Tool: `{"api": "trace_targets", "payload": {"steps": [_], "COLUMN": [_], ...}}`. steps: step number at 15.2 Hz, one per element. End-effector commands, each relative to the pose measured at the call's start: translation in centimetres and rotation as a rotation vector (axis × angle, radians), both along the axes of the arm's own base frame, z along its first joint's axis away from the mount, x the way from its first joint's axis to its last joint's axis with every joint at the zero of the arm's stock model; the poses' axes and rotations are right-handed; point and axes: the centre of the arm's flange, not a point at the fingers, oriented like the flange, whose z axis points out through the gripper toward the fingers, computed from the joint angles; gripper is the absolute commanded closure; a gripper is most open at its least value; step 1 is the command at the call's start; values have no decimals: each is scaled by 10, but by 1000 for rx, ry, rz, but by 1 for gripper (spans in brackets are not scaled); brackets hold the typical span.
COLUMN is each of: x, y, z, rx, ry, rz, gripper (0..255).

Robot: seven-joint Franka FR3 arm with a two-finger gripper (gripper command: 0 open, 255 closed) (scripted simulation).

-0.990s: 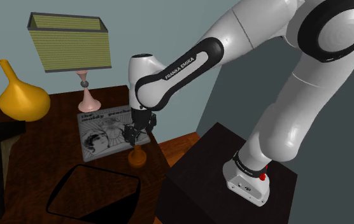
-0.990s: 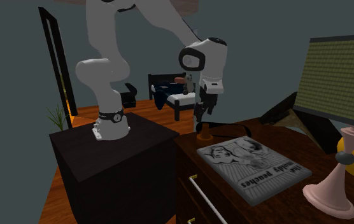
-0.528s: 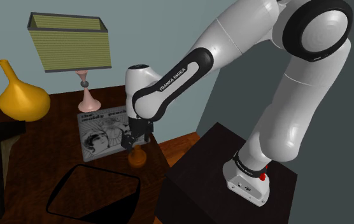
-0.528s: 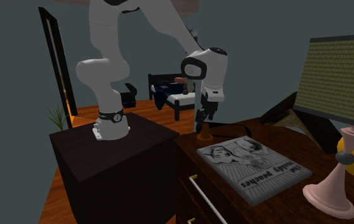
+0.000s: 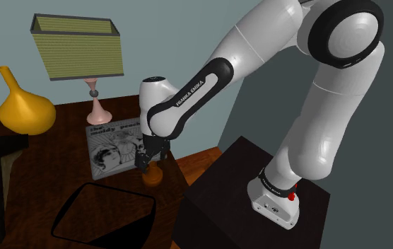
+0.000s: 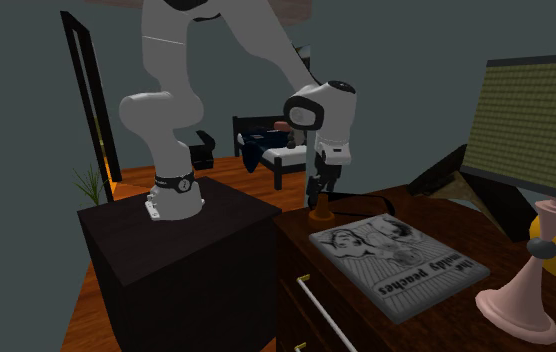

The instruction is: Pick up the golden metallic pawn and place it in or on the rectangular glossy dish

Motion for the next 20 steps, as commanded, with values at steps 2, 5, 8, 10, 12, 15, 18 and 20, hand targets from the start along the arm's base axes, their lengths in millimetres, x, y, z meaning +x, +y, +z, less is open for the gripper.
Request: {"api": "trace_targets", "payload": {"steps": [2, 5, 8, 10, 12, 15, 18, 20], "x": [0, 0, 0, 0, 0, 0, 0, 0], "y": [0, 0, 0, 1, 0, 0, 0, 0], "z": [0, 0, -1, 0, 5, 21, 37, 47], "rx": [0, 0, 0, 0, 0, 0, 0, 0], "ry": [0, 0, 0, 0, 0, 0, 0, 0], "rz": [0, 0, 0, 0, 0, 0, 0, 0], "gripper": [255, 255, 255, 255, 255, 255, 255, 255]}}
